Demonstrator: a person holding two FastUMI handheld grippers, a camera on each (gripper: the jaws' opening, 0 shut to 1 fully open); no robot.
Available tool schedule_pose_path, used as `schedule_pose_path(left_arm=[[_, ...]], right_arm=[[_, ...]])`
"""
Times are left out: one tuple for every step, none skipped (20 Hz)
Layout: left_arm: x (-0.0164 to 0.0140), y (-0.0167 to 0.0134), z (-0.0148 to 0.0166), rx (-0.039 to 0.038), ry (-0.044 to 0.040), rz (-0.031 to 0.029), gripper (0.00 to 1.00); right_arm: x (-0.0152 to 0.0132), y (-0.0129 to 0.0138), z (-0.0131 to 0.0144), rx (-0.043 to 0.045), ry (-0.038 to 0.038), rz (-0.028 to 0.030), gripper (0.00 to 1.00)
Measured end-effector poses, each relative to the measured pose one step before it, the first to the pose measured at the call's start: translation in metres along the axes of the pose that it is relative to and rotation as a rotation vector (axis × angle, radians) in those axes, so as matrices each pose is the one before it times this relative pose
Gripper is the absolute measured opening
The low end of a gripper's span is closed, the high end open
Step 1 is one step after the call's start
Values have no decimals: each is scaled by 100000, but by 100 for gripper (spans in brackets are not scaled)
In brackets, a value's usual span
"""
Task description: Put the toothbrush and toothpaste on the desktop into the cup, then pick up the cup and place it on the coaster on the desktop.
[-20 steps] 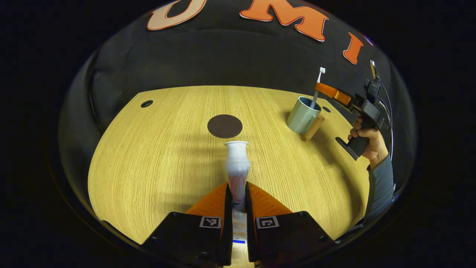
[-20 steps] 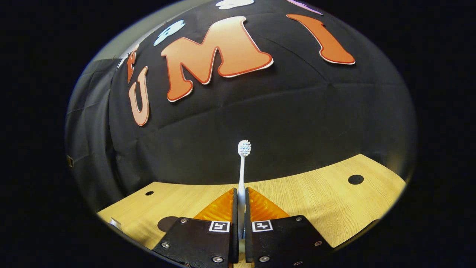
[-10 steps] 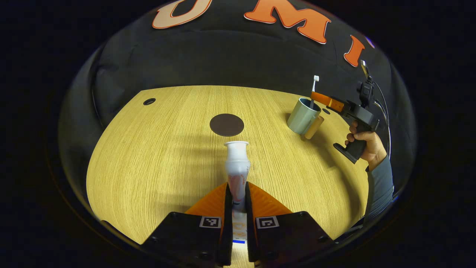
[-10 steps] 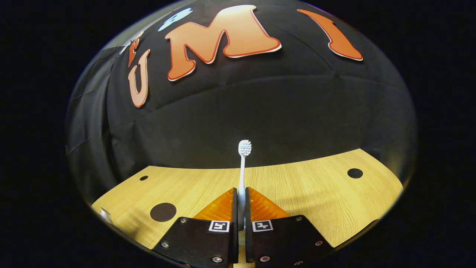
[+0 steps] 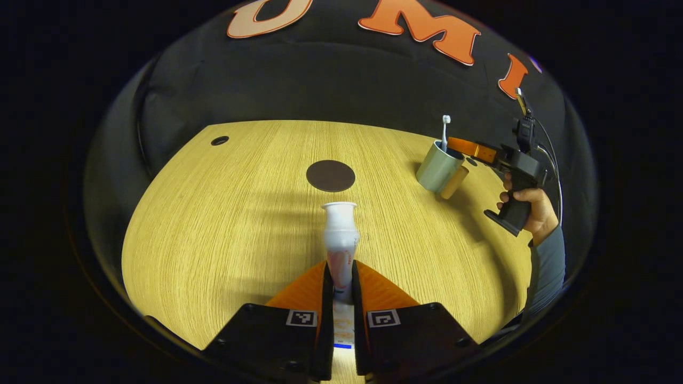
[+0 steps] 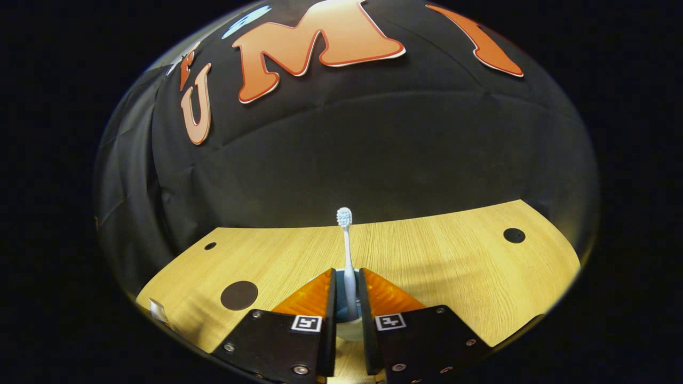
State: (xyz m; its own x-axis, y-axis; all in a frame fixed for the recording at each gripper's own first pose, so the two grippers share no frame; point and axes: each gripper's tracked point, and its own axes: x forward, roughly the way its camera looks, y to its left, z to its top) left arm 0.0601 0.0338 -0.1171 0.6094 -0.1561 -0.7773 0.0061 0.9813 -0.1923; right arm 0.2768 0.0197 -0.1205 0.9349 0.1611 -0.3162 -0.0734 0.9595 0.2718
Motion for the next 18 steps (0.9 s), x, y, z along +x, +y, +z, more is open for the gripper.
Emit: schedule_pose_path(left_arm=[[167, 65, 228, 439, -841, 358, 22], [175, 189, 133, 238, -921, 274, 20], [138, 93, 232, 421, -869, -5, 20], [188, 122, 37, 183, -794, -169, 20], [284, 104, 209, 169, -776, -118, 20], [421, 306, 138, -10, -767, 302, 20], [479, 438, 316, -418, -1312, 953, 20], [871, 657, 366, -142, -970, 740, 20], [483, 471, 259, -169, -814, 139, 20], [606, 157, 120, -47, -1190, -307, 20], [597, 239, 362, 317, -1362, -335, 20], [894, 80, 604, 207, -1755, -550, 20], [857, -240, 851, 174, -2796, -1837, 20], [1197, -768, 952, -750, -4095, -3591, 20], [1230, -642, 910, -695, -3390, -3294, 20], [1363, -547, 726, -32, -2216, -1870, 20], [1278, -955, 994, 436, -3018, -1649, 20], [430, -1786, 775, 670, -3162, -1461, 20]], right_arm=[[-336, 46, 167, -372, 278, 117, 27], [-537, 60, 296, -415, -624, -92, 35], [-421, 8, 439, -409, -1168, -275, 39], [-604, -27, 412, -387, -1419, -182, 48], [-591, 13, 438, -561, -1216, 169, 51], [-622, -90, 336, -550, -1278, -249, 57], [-644, 61, 359, -874, -882, 65, 60], [-819, -90, 363, -798, -1035, -370, 65], [-849, -15, 434, -692, -1185, 334, 69], [-838, -86, 293, -294, -1204, 65, 76], [-827, -54, 380, 9, -1067, 436, 79], [-865, -194, 255, 436, -695, -284, 84], [-902, -116, 309, 492, -1185, 100, 86], [-956, -174, 299, 268, -1031, -93, 89], [-914, -207, 215, -477, -1190, 220, 91], [-885, -282, 100, -965, -1066, -238, 93], [-925, -333, 159, -908, -1148, -559, 93], [-903, -463, 18, -716, -1084, -870, 95]])
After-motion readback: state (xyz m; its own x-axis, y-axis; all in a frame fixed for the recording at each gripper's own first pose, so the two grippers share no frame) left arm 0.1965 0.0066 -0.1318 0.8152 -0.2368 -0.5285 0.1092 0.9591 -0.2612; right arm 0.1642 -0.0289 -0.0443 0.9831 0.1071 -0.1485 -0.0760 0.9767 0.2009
